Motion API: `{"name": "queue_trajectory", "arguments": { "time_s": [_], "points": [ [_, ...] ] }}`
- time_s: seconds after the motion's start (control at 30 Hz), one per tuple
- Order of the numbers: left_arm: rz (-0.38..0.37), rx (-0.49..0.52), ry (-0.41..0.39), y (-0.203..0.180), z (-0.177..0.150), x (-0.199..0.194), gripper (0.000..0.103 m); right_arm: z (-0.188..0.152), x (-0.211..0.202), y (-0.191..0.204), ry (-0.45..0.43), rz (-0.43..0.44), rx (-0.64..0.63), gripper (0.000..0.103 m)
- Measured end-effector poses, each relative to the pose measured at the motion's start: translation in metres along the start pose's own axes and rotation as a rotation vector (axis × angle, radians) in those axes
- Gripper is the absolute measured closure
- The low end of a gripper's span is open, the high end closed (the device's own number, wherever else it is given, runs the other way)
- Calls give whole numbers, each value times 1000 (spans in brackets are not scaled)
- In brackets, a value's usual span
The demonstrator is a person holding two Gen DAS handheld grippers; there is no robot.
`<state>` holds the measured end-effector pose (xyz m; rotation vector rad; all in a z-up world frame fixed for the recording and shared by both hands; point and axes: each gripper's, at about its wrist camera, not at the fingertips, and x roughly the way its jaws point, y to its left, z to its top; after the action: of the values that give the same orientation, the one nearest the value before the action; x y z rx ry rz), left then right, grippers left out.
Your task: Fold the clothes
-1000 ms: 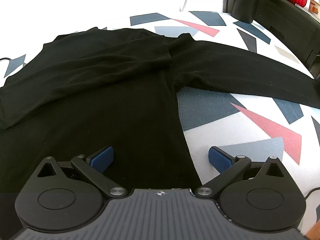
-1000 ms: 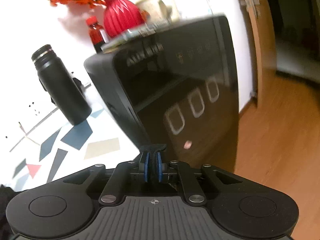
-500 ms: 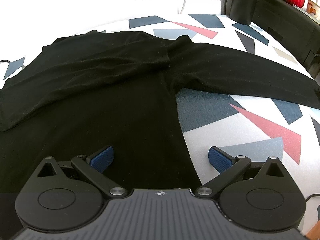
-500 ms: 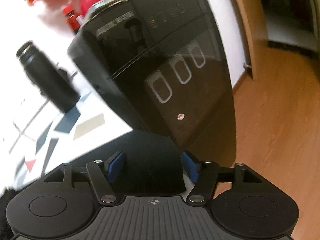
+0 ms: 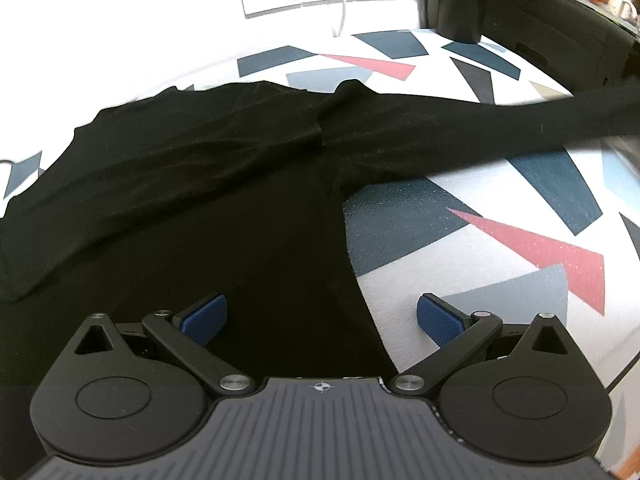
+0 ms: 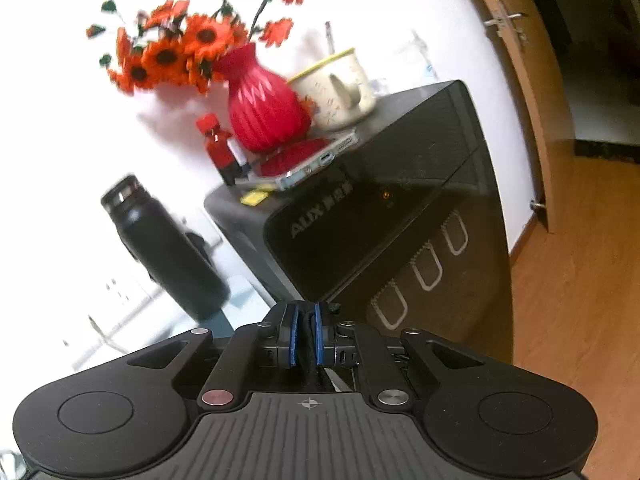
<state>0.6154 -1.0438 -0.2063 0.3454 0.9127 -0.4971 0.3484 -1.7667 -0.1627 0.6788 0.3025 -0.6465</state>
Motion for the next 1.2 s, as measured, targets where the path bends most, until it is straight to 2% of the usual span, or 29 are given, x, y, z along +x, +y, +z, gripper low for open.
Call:
{"name": "queue_trajectory", "arguments": {
  "time_s": [0.07, 0.23, 0.33, 0.43, 0.63, 0.73, 0.8, 0.9, 1.03, 1.2],
  "points": [
    [-17, -46, 13, 4, 0, 1, 0, -6, 7, -5, 42, -35, -6, 95],
    [-31, -42, 7, 4, -1, 2, 0, -17, 14, -18, 103, -96, 83, 95],
    [-57, -13, 5, 4, 0, 3, 0, -16, 9, -1, 99, -78, 41, 95],
    [-93, 22, -1, 8, 1, 0, 0, -6, 2, 34, 78, -4, -14, 95],
    [-220, -52, -95, 46, 4, -17, 0, 5, 4, 146, 39, 185, -150, 95],
    [-262, -119, -141, 75, 7, -26, 0, -11, 15, 219, 70, 275, -190, 95],
    [-251, -177, -182, 96, 6, -30, 0, -26, 20, 266, 97, 338, -204, 95],
    [-246, -236, -235, 145, -8, -43, 0, -60, 31, 340, 159, 436, -227, 95],
    [-234, -285, -290, 201, -27, -56, 0, -123, 50, 437, 277, 558, -283, 95],
    [-221, -310, -299, 242, -44, -52, 0, -228, 75, 531, 486, 660, -399, 95]
  ]
}}
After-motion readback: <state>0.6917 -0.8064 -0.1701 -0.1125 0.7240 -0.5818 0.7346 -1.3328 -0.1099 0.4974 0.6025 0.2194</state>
